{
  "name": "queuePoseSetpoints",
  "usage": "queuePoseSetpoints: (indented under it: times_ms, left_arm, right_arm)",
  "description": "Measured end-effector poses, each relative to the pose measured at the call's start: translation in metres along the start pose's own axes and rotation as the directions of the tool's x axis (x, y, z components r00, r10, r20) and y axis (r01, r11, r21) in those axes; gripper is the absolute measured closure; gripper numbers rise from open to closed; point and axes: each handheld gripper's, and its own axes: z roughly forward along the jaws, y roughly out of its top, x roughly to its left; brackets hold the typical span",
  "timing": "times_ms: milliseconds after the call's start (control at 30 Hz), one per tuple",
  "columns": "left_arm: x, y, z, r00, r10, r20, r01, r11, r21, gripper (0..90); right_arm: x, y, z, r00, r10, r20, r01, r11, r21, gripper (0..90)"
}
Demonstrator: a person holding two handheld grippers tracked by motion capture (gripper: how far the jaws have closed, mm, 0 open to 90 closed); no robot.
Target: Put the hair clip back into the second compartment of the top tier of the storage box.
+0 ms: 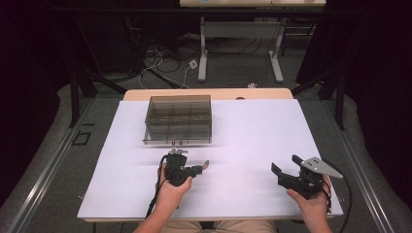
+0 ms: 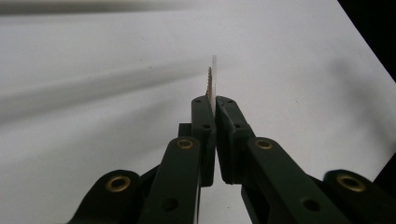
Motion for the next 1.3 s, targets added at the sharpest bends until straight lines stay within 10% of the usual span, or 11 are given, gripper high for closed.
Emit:
queuePoseSetpoints:
  times_ms: [1300]
  left_arm:
    - [0.01, 0.028, -0.034, 0.9999, -0.015, 0.007, 0.016, 0.9924, -0.122, 87.5]
  right_arm:
    - [-0.004, -0.004, 0.001, 0.9998, 0.017, 0.014, -0.017, 1.0, 0.007, 14.3]
